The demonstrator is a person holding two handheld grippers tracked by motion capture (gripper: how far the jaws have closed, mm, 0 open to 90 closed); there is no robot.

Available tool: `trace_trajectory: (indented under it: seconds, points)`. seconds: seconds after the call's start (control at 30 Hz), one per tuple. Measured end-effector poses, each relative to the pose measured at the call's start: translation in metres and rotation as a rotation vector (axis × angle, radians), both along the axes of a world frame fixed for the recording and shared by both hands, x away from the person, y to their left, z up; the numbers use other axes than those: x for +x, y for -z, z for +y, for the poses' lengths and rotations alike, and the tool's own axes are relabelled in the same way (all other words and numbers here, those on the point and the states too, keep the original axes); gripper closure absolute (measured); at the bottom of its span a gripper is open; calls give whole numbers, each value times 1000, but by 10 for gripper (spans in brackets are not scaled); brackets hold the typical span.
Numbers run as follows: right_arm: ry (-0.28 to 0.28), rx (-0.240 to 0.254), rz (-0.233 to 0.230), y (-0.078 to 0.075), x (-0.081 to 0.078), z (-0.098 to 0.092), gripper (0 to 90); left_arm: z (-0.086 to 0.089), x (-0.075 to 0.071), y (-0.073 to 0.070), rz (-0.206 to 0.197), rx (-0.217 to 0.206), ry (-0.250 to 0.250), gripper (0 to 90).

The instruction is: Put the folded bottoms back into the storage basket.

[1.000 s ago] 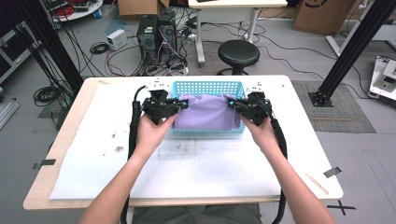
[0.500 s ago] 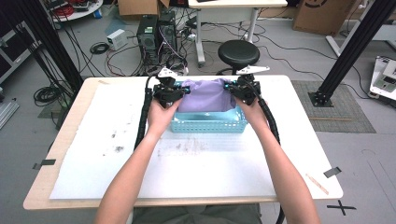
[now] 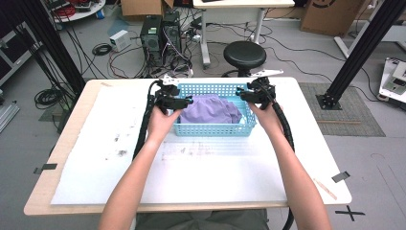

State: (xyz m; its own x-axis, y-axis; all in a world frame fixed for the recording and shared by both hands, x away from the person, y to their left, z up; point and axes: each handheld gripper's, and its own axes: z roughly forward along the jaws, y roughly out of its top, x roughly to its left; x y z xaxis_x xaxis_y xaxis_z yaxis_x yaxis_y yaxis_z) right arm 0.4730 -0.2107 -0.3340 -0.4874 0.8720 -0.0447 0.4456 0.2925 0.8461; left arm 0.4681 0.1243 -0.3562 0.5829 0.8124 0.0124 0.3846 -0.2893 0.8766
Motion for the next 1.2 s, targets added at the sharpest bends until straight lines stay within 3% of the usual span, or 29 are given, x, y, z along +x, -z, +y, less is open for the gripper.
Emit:
trace_trajectory:
  seconds: [0.2, 0.3, 0.4, 0.67, 0.83, 1.0, 1.2]
  points:
    - [-15, 27, -28, 3, -25, -18, 492, 10, -27, -5, -58, -1, 53, 375]
    - [-29, 23, -10, 4, -36, -25, 456, 15, -41, -7, -85, -27, 80, 360]
    - [-53, 54, -59, 4, -53, -31, 464, 19, -56, -7, -109, -50, 94, 356]
    - [-95, 108, -109, 11, -97, -44, 418, 31, -95, -2, -153, -103, 103, 338]
    - [-114, 124, -138, 23, -124, -48, 390, 35, -115, 9, -148, -113, 110, 319]
    - [-93, 113, -156, 41, -144, -51, 371, 40, -135, 21, -156, -123, 114, 302]
    - [-69, 113, -151, 62, -154, -57, 376, 46, -147, 35, -159, -105, 109, 289]
